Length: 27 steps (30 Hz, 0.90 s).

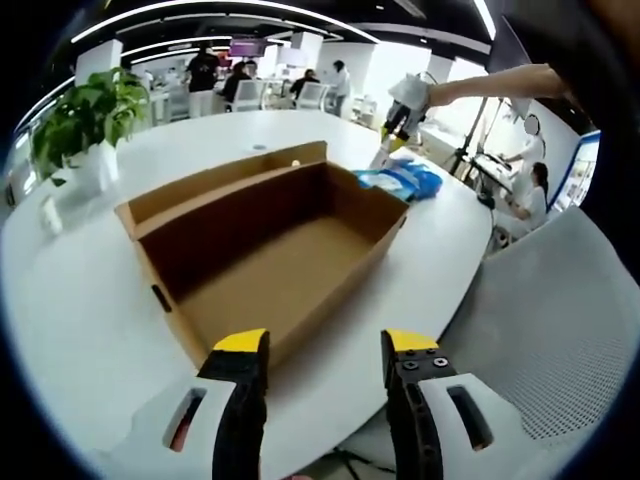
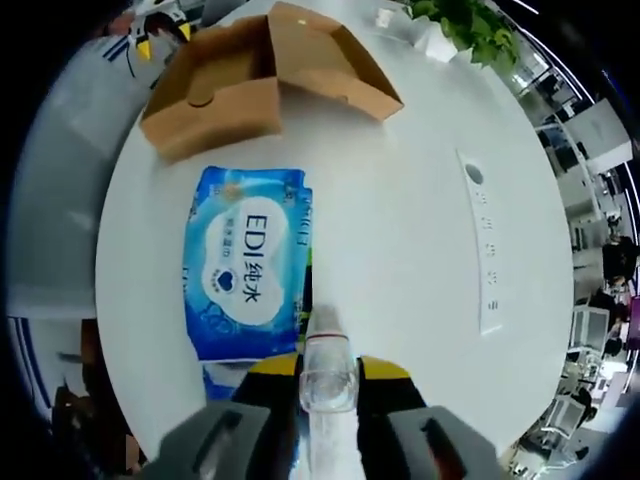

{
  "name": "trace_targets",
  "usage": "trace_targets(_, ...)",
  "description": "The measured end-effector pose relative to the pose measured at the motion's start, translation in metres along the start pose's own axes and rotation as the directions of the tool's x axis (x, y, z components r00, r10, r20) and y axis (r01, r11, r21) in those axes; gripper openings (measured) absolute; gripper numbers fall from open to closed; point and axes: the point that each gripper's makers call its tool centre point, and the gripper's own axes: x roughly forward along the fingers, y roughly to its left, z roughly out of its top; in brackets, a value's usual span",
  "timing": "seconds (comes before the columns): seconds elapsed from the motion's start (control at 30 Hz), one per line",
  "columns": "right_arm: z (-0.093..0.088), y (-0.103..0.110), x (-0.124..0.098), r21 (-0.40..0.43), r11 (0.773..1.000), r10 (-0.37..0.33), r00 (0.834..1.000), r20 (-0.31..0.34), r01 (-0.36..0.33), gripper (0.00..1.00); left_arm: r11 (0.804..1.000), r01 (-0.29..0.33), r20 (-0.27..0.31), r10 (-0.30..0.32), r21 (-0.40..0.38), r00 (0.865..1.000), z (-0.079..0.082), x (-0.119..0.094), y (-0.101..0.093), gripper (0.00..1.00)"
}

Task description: Operate the shoe box by opening the lid, removing the specified soft item, and placing it in the target area until the item is outside and the box remains undamaged.

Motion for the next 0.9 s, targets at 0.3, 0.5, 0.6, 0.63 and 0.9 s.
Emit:
trace_targets(0.3,0.008,0.002,-0.004,-0.02,1.0,0.018,0.999,-0.032,-0.019,0.16,1.0,-0.005,0.007,0.005,-0.006,1.0,0.0,-0.002,0.002,0.45)
trace_targets(0.5,0.011,0.001,-0.004,-0.023,0.999,0.033,0.998,-0.046,-0.034,0.17,1.0,-0.007,0.011,0.007,-0.011,1.0,0.0,-0.001,0.003,0.45)
trace_targets(0.6,0.014,-0.001,-0.004,-0.007,0.999,0.041,0.998,-0.045,-0.041,0.17,1.0,-0.007,0.012,0.007,-0.012,1.0,0.0,-0.001,0.003,0.45)
trace_targets(0.63,0.013,-0.006,-0.002,-0.006,0.999,0.041,0.998,-0.044,-0.042,0.17,1.0,-0.007,0.013,0.007,-0.013,1.0,0.0,-0.001,0.003,0.45)
trace_targets(0.9,0.013,-0.007,0.0,-0.006,0.999,0.054,0.997,-0.046,-0.054,0.17,1.0,-0.01,0.015,0.01,-0.017,1.0,-0.001,-0.002,0.003,0.45)
